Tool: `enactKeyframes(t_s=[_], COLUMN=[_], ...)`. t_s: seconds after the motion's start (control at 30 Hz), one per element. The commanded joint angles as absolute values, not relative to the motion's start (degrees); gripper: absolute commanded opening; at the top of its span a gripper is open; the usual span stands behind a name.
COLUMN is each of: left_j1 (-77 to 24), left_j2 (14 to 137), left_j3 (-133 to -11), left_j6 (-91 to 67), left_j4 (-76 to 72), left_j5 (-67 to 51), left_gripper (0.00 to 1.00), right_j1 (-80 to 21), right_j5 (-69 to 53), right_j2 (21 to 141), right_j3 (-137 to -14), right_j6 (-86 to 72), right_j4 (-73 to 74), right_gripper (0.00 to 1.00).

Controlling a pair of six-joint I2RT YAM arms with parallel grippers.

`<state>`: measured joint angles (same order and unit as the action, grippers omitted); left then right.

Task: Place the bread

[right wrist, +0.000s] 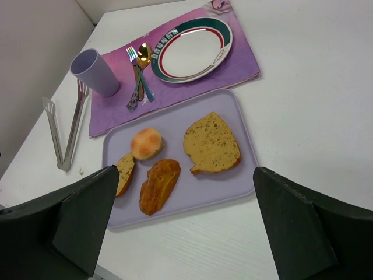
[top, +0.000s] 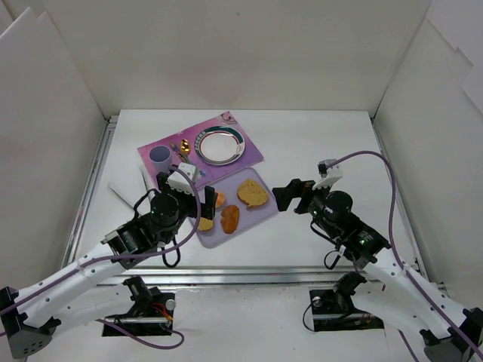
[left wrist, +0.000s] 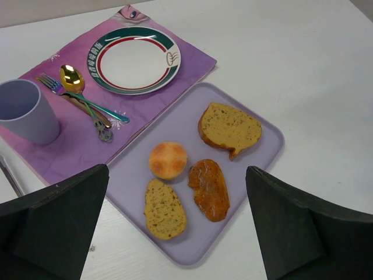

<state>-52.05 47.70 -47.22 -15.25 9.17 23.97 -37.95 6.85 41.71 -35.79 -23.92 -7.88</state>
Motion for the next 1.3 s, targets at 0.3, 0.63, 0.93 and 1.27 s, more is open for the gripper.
enactKeyframes(t_s=[0.3,0.63,0.93,1.27], left_j1=[-51.9,-36.9,-14.7,-4.3], left_j2=[47.1,53.0,62.8,79.4], left_j3=[-49.0,-57.6,-51.6,-56.9], left_j6=[-22.1,-47.0,-45.3,-42.8], left_j4=[8.5,36.0,29.3,28.4], left_j5=[32.7,40.1,18.5,13.4], left_gripper=[1.0,0.94,0.91,0.9], right_j1=[-38.1,-38.3,-38.2,-38.2], right_j5=[9.1,9.2,9.6,10.3], right_j2=[41.3,44.9,47.6,48.8], right_j3=[-36.5,-38.2,-38.6,-40.0], right_j6=[-23.6,-24.5,-24.6,-24.6], right_j4=[-12.0,-10.6,-10.6,-8.8], right_gripper=[0.98,0.98,0.98,0.98])
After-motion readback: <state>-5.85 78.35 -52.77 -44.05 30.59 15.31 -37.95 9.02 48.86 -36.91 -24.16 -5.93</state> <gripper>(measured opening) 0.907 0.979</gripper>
